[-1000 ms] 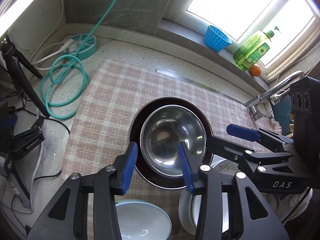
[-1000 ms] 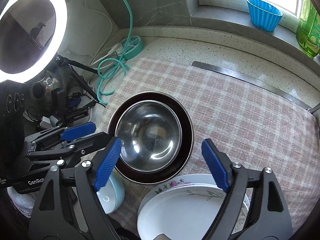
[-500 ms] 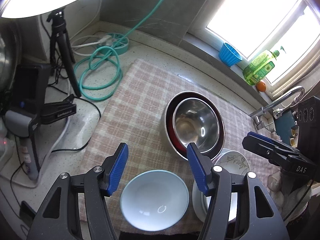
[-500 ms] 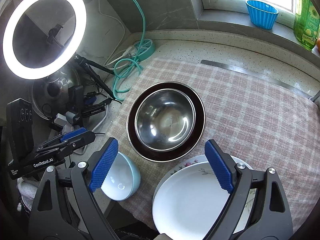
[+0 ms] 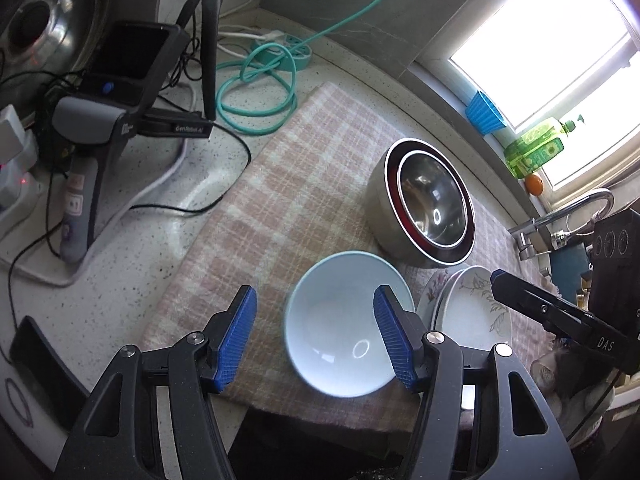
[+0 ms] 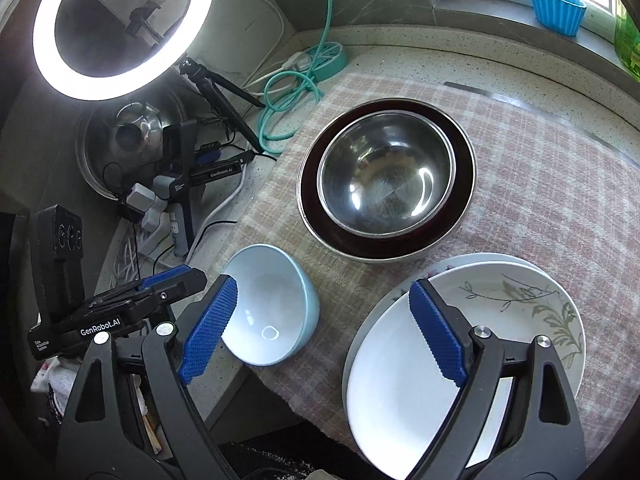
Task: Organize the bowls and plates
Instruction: 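Move the right gripper to the light blue bowl rim and close on it, then lift the light blue bowl toward the nested steel bowls with the right gripper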
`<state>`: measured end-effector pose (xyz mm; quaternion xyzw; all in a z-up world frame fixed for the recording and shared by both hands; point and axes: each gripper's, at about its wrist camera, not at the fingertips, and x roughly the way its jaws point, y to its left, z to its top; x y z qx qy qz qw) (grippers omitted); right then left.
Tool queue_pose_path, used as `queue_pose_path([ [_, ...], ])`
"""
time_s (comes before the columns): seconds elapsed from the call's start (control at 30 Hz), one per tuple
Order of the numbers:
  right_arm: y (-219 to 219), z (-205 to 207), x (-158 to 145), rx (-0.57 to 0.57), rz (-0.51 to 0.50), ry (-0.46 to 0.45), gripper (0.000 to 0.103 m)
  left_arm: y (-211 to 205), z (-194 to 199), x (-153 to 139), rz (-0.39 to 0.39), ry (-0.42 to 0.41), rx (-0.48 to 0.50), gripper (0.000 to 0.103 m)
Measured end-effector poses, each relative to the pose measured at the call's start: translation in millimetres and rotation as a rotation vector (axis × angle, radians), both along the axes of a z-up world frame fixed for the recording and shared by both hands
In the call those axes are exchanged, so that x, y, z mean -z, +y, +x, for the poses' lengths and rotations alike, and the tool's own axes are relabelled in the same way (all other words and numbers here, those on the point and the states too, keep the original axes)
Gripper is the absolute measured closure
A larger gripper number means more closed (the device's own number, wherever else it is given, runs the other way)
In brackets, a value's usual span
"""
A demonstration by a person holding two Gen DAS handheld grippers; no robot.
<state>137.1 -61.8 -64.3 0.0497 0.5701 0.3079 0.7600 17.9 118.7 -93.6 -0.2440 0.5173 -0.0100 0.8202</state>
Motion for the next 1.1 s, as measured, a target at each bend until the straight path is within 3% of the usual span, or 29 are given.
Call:
queue_pose_path([
  [0.13, 10, -5, 6, -0.035, -0.018, -0.004, 0.018, 0, -8, 8, -0.034, 0.014, -0.020, 0.044],
  [0.3, 23, -9, 16, -0.088, -0.072, -0.010, 0.039, -1, -12, 14, -0.032, 0.029, -0.015, 0.046],
  [0.4, 31, -10, 24, -0.119, -0.099, -0.004, 0.051, 0, -15, 19, -0.045, 0.036, -0.019, 0.057],
  [0.53, 36, -10, 31, -0.134, -0.129, -0.005, 0.058, 0, -17, 27, -0.063, 0.053, -0.021, 0.069],
  [0.93, 44, -8, 50, -0.170, -0.155, 0.041, 0.084, -3, -13, 42, -0.075, 0.087, -0.015, 0.087],
  [1.1, 46, -9, 53, -0.180, -0.137, 0.064, 0.092, -3, -12, 45, -0.082, 0.093, -0.023, 0.089],
])
